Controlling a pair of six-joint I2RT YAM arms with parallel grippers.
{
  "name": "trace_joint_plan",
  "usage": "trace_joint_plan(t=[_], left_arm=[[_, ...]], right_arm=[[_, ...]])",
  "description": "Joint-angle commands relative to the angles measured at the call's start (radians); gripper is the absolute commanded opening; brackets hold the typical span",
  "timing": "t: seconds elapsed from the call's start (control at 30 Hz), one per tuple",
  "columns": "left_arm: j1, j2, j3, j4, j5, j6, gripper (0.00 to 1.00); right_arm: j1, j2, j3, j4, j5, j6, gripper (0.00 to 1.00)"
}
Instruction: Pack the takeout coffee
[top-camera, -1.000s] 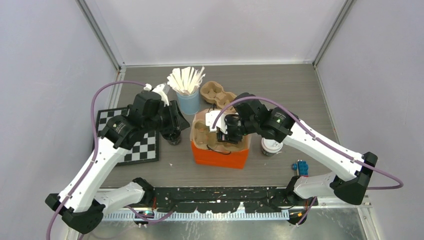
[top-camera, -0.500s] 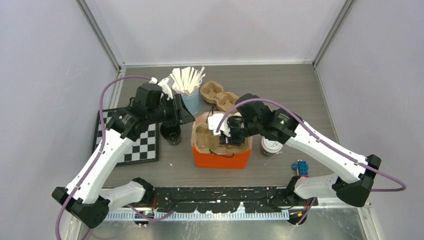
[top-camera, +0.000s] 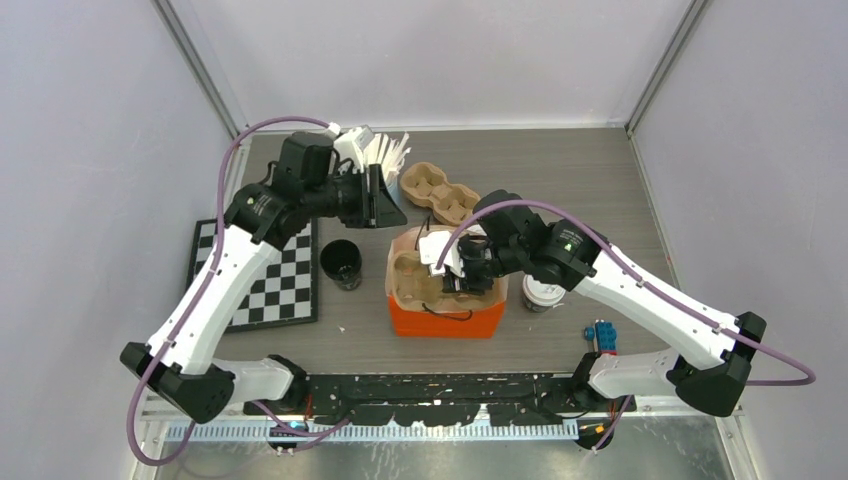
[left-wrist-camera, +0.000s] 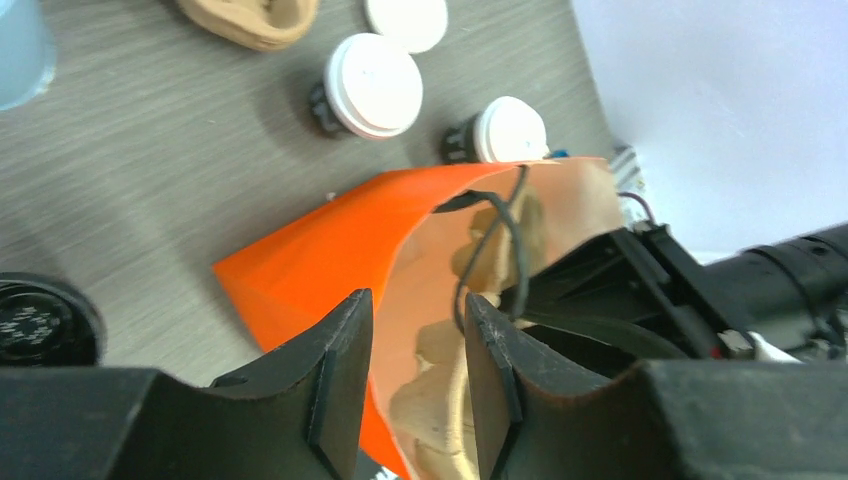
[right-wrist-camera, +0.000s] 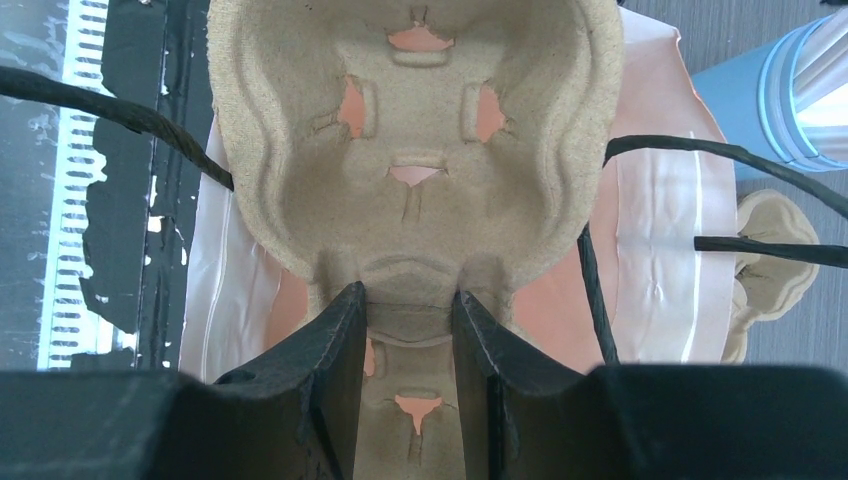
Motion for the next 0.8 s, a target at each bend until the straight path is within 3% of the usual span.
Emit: trace_joint_plan(t=[0.0,0.17,0.37,0.53,0.77], left_arm=[[0.008,0.036,0.047,0.020,0.183,-0.074,0.40],[0.010,0.090,0.052,0.067,0.307,-0.158,0.46],[0.010,0.125,0.023,0.153,0.403,-0.251,0.44],[0.010,0.153,0.020,0.158,0.466,-0.299,0.33],[0.013,0.166,0.023,0.280,0.480,-0.471,0.01]], right_arm=[[0.002,-0.022,-0.003,0.015,0.010,-0.024,0.31],[0.002,-0.022,-0.017,0.033,0.009,-0.027,0.31],[0.002,-0.025,-0.025,0.035,0.019,-0.030,0.31],[0.002,-0.026,-0.026,0.034,0.030,-0.030,0.31],[0.002,-0.024,-0.023,0.029,0.033,-0.035,0.31]])
